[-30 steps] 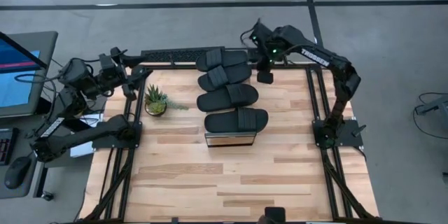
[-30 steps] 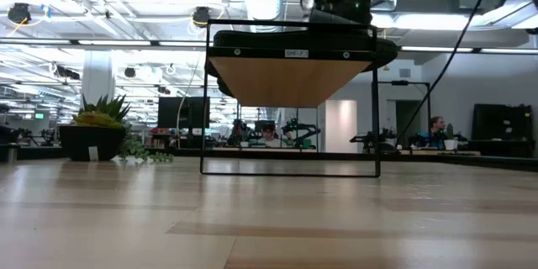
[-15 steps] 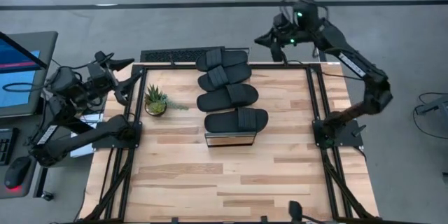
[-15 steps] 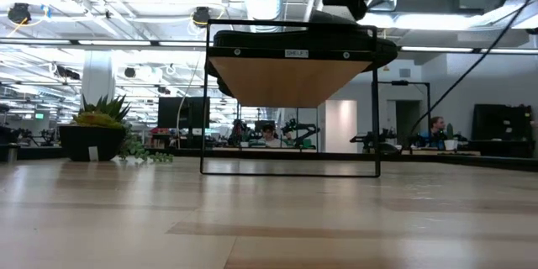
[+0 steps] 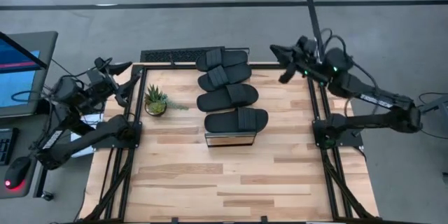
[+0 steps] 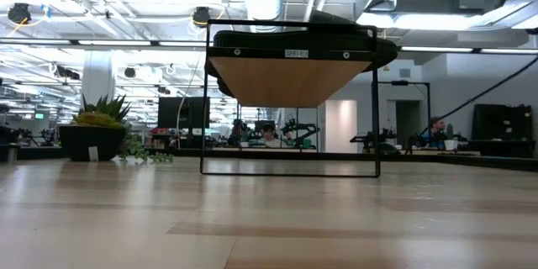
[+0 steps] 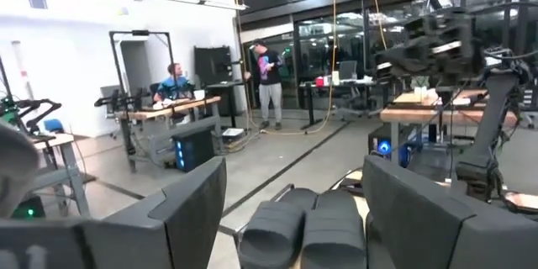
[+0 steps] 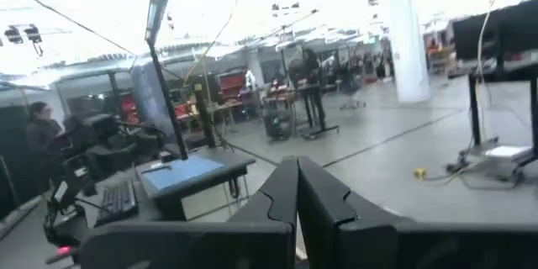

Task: Pick and place slides into the shelf
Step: Return to Home Position

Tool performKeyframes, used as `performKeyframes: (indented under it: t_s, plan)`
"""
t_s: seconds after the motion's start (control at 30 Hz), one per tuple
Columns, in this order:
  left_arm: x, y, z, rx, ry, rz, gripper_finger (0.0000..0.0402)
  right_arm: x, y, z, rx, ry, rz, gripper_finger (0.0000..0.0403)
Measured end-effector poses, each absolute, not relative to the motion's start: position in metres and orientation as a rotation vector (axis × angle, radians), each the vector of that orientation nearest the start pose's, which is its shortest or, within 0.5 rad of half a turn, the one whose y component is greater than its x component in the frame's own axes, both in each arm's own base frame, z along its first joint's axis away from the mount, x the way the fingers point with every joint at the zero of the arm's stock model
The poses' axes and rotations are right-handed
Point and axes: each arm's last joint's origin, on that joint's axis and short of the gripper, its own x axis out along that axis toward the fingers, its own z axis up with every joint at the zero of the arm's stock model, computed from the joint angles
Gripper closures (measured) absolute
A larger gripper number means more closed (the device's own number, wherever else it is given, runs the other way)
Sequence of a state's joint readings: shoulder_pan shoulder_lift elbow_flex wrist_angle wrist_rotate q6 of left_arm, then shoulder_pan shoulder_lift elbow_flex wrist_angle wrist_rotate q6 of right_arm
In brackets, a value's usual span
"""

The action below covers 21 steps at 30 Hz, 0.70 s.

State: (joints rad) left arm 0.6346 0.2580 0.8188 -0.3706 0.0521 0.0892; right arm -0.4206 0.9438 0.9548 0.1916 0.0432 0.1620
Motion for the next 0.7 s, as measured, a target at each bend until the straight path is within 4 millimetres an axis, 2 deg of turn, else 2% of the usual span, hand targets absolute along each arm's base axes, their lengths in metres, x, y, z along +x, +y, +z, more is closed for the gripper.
performKeyframes:
  t_s: [0.17,0.33,0.43,0.53,0.7]
  plan:
    - [0.027,0.018,0.342,0.097,-0.194,0.59,0.0136,0.185,-0.053,0.392,0.071,-0.217,-0.428,0.0403]
    - [0.014,0.008,0.321,0.07,-0.273,0.571,0.0136,0.189,-0.034,0.386,-0.003,-0.142,-0.345,0.0403]
    - [0.015,0.008,0.316,0.03,-0.231,0.56,0.0136,0.187,-0.029,0.381,-0.013,-0.083,-0.318,0.0403]
    - [0.018,0.008,0.316,0.044,-0.227,0.501,0.0136,0.179,-0.026,0.374,-0.005,-0.101,-0.301,0.0403]
    - [0.019,0.007,0.313,0.019,-0.235,0.441,0.0136,0.157,-0.02,0.34,0.038,-0.192,-0.275,0.0403]
